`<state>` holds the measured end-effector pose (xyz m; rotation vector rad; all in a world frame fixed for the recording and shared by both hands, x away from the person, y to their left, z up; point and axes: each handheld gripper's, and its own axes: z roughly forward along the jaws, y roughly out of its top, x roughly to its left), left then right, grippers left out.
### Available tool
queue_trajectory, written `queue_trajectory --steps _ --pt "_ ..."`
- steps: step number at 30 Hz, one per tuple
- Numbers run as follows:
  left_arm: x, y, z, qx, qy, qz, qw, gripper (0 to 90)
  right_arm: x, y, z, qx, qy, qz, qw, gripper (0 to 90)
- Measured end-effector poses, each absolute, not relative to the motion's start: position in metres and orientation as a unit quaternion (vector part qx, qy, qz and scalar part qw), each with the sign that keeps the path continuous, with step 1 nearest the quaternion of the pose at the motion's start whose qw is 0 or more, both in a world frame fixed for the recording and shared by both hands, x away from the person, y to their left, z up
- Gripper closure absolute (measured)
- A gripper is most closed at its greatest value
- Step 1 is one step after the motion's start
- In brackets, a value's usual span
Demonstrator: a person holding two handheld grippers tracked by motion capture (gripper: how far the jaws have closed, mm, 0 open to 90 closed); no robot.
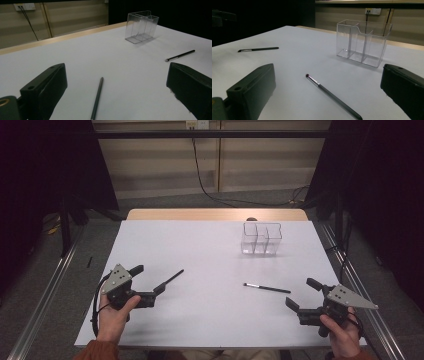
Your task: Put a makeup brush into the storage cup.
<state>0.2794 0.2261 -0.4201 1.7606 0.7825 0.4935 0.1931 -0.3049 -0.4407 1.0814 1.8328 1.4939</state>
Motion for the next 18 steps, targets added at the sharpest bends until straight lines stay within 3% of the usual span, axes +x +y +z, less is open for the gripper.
queue_trajectory --steps 18 --pt "0.310 0.221 -0.425 0.770 0.354 0.188 0.496 2.7 0.194 -0.304 -0.441 0.403 0.681 0.552 0.263 0.0"
